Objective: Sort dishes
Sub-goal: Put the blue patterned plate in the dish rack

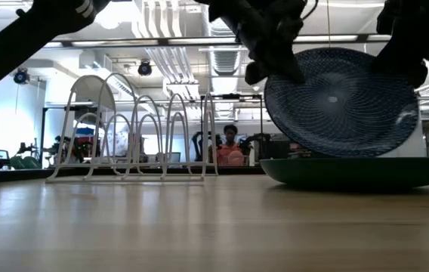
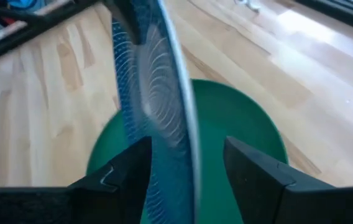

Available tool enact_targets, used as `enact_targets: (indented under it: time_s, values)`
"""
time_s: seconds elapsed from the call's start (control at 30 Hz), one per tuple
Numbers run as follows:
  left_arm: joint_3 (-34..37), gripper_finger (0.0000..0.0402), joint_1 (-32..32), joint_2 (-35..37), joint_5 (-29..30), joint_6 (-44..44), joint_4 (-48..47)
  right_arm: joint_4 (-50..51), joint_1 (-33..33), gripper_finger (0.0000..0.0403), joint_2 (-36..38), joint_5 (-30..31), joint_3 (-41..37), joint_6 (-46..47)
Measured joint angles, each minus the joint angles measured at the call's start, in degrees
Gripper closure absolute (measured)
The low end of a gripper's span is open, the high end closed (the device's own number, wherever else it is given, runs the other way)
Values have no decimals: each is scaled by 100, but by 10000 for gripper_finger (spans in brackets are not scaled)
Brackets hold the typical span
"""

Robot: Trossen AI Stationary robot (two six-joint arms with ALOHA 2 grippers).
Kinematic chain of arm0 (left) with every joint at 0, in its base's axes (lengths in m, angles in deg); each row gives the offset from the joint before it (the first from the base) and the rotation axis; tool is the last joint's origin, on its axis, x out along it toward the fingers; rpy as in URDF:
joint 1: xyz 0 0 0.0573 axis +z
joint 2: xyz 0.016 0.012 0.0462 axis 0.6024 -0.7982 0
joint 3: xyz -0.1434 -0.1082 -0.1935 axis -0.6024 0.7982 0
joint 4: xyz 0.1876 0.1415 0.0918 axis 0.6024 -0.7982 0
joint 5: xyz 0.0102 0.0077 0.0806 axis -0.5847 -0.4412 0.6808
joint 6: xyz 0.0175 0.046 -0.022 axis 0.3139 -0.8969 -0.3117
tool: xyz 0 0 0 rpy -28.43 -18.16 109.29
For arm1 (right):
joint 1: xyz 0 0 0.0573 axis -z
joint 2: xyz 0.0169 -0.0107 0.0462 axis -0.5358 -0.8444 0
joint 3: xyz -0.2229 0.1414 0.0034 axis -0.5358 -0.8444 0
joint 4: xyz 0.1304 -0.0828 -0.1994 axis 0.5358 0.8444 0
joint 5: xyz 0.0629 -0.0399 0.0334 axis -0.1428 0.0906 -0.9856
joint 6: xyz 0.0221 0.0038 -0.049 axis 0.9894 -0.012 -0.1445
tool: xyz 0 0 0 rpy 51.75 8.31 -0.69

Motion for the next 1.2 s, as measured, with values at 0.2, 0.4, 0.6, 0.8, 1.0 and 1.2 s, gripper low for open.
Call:
enact_targets:
  time_s: [0.2, 0.4, 0.6, 0.8, 1.0, 1.2]
  values:
    - [1, 396, -39, 408, 681, 63, -313, 353, 3, 212, 178, 10, 484, -3]
    - [0, 396, -166, 911, 1676, 229, -947, 771, 2, 212, 402, 6, 586, 98]
    - [0, 396, -360, 1612, 3167, 705, -1365, 878, 1, 216, 472, 9, 542, 157]
    - [0, 396, -730, 2107, 4867, 1154, -1683, 810, 0, 217, 456, 284, 467, 38]
    - [3, 396, -986, 2186, 6336, 1954, -2426, 781, -1, 217, 456, 446, 264, 77]
    - [11, 396, -1312, 2185, 7878, 2823, -2719, 521, -1, 217, 456, 460, 0, 152]
